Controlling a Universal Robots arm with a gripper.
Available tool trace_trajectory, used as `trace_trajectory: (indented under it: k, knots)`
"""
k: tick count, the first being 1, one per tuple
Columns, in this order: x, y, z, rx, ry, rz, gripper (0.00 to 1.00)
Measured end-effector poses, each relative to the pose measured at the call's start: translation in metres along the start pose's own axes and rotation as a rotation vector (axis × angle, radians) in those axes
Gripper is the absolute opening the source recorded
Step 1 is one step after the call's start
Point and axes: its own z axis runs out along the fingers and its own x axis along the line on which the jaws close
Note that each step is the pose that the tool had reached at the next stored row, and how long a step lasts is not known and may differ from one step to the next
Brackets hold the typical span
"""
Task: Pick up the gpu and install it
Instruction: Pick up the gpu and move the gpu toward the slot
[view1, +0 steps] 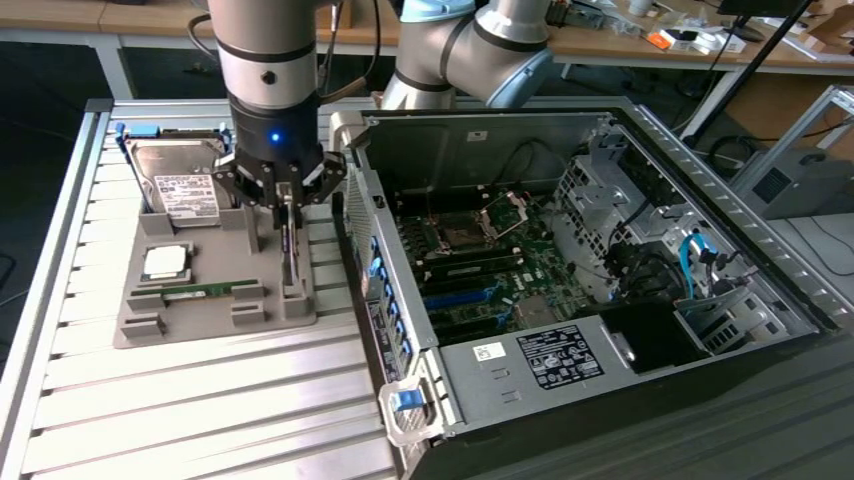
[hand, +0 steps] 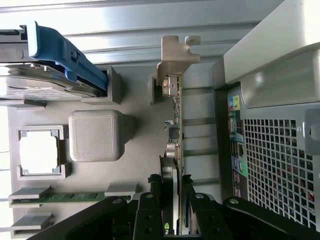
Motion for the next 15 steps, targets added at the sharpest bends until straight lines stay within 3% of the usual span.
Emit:
trace_trajectory:
  k: [15]
  knots:
    - [-0.0001,0.0002,-0.0044,0.0001,0.0001,0.000,0.27]
